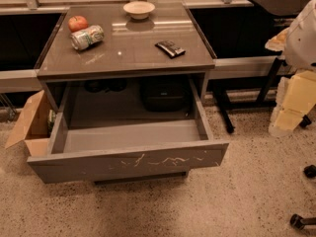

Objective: Place rxbar chocolate into top drawer

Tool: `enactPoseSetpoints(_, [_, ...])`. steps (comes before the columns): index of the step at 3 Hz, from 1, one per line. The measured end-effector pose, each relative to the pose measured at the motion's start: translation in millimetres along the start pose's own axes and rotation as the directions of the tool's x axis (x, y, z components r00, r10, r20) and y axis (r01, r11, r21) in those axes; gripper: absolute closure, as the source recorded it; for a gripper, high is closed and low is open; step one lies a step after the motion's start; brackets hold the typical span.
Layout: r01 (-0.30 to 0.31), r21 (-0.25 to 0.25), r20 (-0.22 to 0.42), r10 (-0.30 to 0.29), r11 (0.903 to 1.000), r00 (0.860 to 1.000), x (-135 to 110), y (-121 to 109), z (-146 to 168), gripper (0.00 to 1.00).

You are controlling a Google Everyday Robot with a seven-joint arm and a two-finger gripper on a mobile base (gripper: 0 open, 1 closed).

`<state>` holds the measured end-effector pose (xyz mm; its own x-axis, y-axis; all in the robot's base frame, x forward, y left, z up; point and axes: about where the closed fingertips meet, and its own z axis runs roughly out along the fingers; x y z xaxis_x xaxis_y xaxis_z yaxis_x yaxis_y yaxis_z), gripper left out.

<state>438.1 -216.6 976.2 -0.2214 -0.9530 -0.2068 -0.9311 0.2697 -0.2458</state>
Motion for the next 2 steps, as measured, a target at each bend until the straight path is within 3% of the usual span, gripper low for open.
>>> enactPoseSetpoints(1, [0.000, 0.000, 0.000, 0.000, 1.0000, 1.000, 0, 0, 0, 0.00])
enactPoseSetpoints(2, [-0.001, 0.007, 0.087, 0.000, 1.0000, 0.996, -8, -30, 15, 0.00])
